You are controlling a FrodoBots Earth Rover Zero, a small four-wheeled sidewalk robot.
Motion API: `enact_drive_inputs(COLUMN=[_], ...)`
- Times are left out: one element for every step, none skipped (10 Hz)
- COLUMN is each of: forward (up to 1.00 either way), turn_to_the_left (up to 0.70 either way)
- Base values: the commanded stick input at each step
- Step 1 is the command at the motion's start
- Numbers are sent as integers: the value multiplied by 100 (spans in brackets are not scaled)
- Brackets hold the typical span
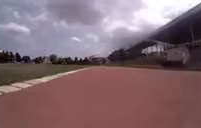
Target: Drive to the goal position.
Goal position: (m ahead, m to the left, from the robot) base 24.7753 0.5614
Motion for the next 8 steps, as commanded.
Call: enact_drive_inputs(forward=[45,45,45,45,45,45,45,45], turn_to_the_left=[0,0,0,0,0,0,0,0])
